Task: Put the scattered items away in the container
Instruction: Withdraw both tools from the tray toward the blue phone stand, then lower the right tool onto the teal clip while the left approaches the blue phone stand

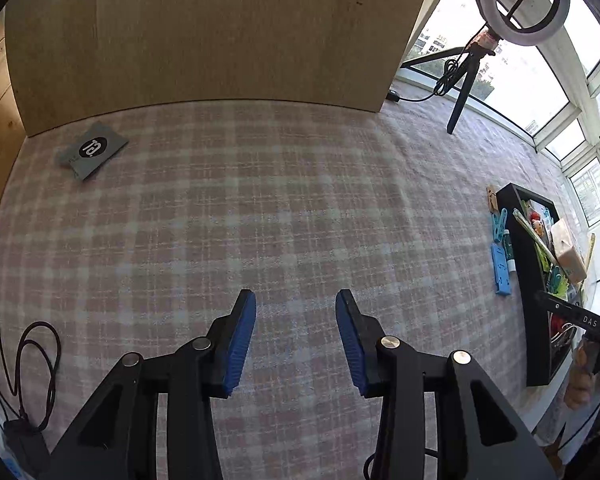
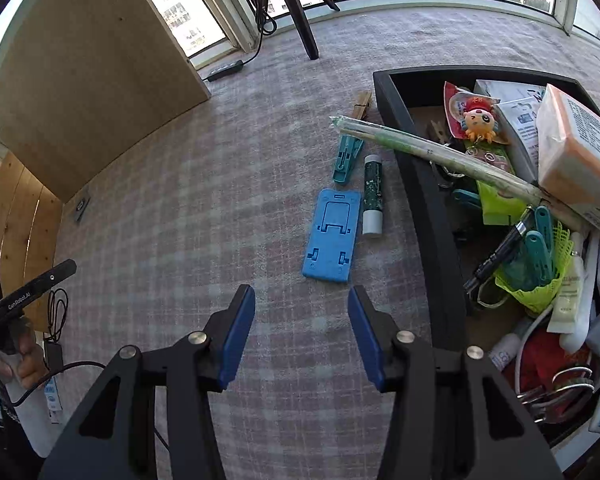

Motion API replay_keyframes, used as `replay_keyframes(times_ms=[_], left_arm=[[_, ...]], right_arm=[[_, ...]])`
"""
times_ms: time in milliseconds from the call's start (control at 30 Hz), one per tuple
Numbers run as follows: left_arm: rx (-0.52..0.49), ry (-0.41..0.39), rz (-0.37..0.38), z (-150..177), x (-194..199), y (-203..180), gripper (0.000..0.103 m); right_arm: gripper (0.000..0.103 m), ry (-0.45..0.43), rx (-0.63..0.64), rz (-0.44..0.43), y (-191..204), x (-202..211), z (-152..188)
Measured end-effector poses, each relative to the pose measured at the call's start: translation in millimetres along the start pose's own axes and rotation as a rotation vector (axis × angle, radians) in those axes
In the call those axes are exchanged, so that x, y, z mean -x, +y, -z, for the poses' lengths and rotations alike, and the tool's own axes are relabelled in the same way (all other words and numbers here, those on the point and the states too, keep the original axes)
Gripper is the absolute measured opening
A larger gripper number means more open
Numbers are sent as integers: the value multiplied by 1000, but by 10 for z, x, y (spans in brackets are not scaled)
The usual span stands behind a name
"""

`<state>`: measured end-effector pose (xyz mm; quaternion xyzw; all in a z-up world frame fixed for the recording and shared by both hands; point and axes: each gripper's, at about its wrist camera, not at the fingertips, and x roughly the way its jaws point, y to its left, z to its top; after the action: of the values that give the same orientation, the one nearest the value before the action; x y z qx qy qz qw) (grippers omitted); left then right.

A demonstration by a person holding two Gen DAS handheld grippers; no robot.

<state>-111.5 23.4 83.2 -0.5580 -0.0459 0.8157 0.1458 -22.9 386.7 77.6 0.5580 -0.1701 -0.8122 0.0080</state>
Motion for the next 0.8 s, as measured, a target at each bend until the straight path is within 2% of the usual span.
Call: replay_keyframes(times_ms=[100,233,500,567,667,800], left_arm=[[-18,23,22,-46,-111,-6,39],[-85,45,80,-122,-298,-317,39],[-249,101,250,46,-614,-1510,40],[-284,97,266,98,-663,-1784,46],[-325,101,278,138,-724,-2095,46],[-303,104,284,139,-798,-2222,46]], right_arm=[[48,11,-70,17,-94,-44,35],[48,-5,-135,58,-184,-72,63],[39,-6,-175,103,-241,-177,-202],[35,7,-171,97,-254,-213,-312],[32,11,-173,102,-288,-227,-460],[32,12,-138,93,-255,-258,-627]])
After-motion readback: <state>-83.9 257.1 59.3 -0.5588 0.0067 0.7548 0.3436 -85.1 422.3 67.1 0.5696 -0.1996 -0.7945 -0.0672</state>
